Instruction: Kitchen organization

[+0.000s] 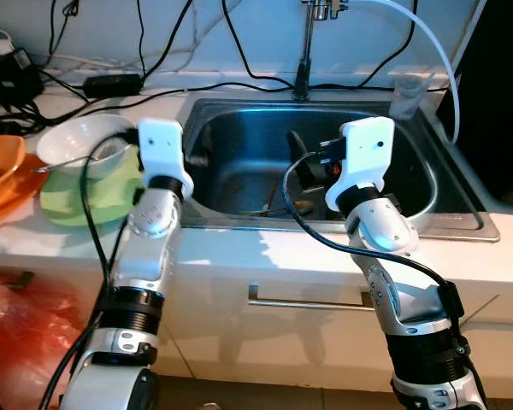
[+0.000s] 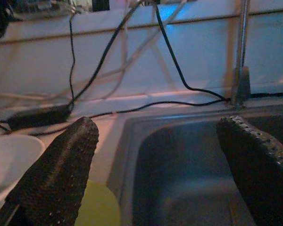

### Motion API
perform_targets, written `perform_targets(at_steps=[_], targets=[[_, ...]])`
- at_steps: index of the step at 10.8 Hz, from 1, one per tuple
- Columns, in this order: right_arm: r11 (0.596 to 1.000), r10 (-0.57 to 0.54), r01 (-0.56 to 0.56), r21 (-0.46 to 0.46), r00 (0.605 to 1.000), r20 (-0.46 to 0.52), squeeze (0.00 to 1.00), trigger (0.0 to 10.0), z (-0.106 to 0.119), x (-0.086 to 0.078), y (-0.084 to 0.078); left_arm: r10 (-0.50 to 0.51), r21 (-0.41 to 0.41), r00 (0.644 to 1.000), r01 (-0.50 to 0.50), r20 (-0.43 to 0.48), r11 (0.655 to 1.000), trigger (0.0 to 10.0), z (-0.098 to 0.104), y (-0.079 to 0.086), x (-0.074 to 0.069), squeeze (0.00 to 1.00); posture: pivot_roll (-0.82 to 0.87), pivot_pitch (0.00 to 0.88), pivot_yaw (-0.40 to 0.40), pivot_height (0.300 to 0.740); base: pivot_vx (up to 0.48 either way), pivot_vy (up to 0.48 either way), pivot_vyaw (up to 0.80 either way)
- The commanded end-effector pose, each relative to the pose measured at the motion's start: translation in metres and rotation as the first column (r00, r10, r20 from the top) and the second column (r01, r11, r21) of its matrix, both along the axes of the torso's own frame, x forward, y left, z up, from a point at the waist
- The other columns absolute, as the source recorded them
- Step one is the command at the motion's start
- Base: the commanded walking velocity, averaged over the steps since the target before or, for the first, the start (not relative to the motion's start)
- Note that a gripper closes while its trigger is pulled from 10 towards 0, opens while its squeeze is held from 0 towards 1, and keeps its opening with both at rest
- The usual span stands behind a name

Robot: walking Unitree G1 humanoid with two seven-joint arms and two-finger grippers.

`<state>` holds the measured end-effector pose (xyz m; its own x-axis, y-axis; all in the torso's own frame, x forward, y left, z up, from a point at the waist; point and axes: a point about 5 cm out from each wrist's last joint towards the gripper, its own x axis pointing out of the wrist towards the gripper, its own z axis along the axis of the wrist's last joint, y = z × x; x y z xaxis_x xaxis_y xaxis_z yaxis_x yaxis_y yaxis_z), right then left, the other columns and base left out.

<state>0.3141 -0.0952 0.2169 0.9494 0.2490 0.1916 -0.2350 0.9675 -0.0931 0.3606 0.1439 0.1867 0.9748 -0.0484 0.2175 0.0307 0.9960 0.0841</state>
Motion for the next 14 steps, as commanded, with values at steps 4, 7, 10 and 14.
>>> perform_targets(at_steps=[4,7,10,14], targets=[[0.996,0.031,-0.031,-0.078,1.000,0.003,0.00,10.0,0.007,-0.001,-0.008,-0.012,-0.072,1.000,0.010,-0.025,0.997,10.0,-0.013,-0.021,-0.001,0.00,-0.05,0.000,-0.043,0.740,0.000,0.000,0.00],[0.997,0.000,-0.001,-0.076,1.000,-0.009,0.00,10.0,-0.002,-0.003,-0.016,-0.067,-0.036,0.998,0.066,-0.015,0.997,10.0,-0.009,-0.030,0.002,0.00,-0.04,0.000,0.028,0.740,0.000,0.000,0.00],[1.000,0.011,-0.012,-0.024,1.000,-0.018,0.00,10.0,0.000,-0.004,-0.003,-0.061,-0.021,0.998,0.061,0.001,0.998,10.0,-0.005,-0.023,0.002,0.00,-0.01,0.000,0.022,0.740,0.000,0.000,0.00],[0.997,0.076,-0.075,0.034,0.996,-0.037,0.00,10.0,-0.010,0.004,0.019,0.016,-0.029,1.000,-0.016,0.010,0.999,10.0,-0.011,-0.009,-0.003,0.00,0.03,0.000,-0.008,0.740,0.000,0.000,0.40]])
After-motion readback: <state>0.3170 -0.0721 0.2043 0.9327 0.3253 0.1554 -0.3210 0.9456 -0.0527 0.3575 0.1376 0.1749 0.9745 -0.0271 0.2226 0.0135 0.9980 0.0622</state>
